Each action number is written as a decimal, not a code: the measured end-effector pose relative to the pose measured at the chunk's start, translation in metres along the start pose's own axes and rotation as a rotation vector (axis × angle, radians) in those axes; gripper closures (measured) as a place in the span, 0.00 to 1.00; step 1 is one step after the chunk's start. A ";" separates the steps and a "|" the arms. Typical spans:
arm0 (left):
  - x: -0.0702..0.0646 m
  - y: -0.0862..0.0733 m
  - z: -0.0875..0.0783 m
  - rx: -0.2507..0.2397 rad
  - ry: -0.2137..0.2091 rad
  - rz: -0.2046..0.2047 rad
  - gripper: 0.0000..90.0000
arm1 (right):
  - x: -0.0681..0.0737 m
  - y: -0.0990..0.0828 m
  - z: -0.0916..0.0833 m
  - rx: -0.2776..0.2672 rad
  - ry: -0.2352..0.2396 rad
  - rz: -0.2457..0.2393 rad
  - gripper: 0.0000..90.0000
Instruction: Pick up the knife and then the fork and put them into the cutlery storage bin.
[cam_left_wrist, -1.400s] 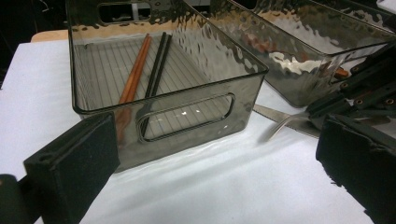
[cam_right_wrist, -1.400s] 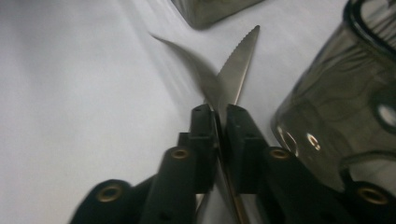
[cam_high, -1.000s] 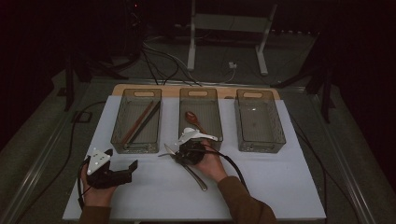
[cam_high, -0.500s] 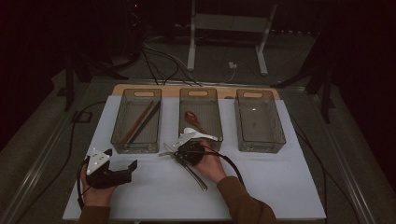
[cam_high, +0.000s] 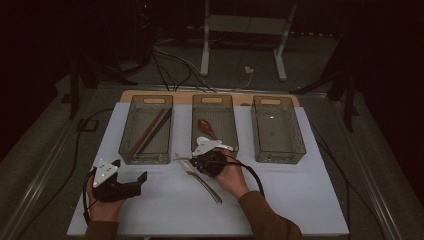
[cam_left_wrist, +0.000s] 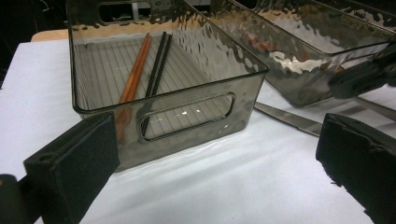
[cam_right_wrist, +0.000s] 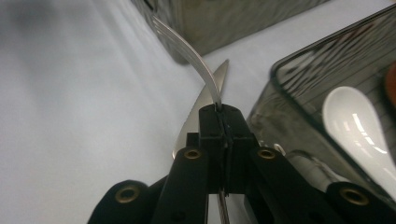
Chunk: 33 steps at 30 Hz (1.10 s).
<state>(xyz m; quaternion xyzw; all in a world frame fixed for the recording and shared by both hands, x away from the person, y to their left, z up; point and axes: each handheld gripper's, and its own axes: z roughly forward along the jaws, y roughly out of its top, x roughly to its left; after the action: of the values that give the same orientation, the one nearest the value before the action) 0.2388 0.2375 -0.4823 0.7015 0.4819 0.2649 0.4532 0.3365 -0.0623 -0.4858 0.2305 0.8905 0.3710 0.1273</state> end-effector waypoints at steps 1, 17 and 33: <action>0.000 0.000 0.000 0.001 -0.001 0.001 0.01 | -0.001 0.000 -0.003 -0.008 -0.001 0.003 1.00; -0.001 0.000 0.001 0.007 -0.001 0.006 0.01 | -0.019 -0.017 -0.043 -0.120 -0.069 0.099 1.00; -0.002 0.000 0.003 0.008 -0.003 0.009 0.01 | -0.037 -0.034 -0.074 -0.165 -0.143 0.182 1.00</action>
<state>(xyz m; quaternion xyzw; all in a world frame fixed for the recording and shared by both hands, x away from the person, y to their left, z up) 0.2401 0.2343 -0.4831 0.7058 0.4794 0.2640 0.4498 0.3277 -0.1465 -0.4573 0.3251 0.8209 0.4357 0.1749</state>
